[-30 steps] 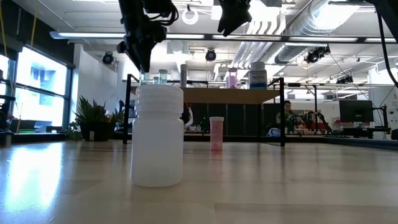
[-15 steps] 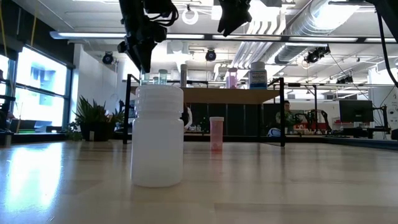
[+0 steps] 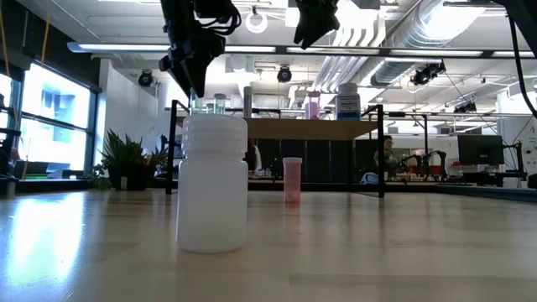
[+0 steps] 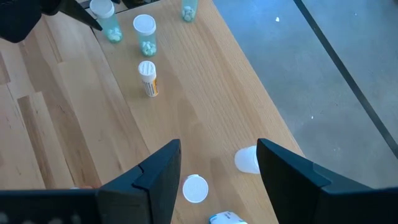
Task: Pick and place medicine bottles onto shelf by color
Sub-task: Put the right orange pill bottle on the shelf
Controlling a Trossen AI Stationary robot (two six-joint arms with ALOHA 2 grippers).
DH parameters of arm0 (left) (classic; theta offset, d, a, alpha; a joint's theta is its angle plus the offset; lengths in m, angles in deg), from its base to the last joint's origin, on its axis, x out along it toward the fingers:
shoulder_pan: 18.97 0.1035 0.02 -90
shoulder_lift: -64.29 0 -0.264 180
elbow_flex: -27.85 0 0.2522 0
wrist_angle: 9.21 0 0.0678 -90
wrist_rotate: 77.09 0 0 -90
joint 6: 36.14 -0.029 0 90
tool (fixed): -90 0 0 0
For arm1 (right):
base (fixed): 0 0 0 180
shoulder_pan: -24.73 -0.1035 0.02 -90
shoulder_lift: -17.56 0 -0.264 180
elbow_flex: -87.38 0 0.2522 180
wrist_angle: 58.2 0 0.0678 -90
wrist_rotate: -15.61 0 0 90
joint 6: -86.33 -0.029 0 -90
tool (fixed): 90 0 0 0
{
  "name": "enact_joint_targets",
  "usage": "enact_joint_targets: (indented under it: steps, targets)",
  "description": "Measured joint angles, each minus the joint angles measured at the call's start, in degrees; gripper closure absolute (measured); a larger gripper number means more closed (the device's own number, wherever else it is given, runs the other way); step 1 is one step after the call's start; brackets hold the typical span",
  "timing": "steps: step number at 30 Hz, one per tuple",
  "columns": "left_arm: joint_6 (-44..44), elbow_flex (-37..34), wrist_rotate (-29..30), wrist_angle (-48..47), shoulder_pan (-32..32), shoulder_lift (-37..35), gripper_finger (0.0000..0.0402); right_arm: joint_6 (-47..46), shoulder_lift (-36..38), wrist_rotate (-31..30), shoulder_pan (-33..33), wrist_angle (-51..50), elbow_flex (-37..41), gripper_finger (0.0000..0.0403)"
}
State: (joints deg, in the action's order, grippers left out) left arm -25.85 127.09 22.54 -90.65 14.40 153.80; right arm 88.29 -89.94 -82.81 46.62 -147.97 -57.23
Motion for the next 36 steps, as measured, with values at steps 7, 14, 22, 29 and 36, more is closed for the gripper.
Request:
enact_joint_targets:
  steps: [7,14,22,29,36]
  targets:
    - [-1.0,0.0,0.0,-0.2,0.0,0.0,0.0193,-0.1,0.0,0.0,0.0,0.0,0.0,0.0201]
    - [-2.1,0.0,-0.2,-0.2,0.0,-0.3,0.0192,-0.4,0.0,0.0,0.0,0.0,0.0,0.0201]
    - [-2.5,0.0,-0.6,-0.1,0.0,-1.4,0.0192,-0.4,0.0,0.0,0.0,0.0,0.0,0.0201]
    - [-2.5,0.0,-0.3,0.0,0.0,-3.8,0.0192,-0.5,0.0,0.0,0.0,0.0,0.0,0.0201]
    - [-1.6,0.0,-0.5,-0.1,0.0,-7.0,0.0192,-2.8,0.0,0.0,-0.5,-1.1,0.0,0.0201]
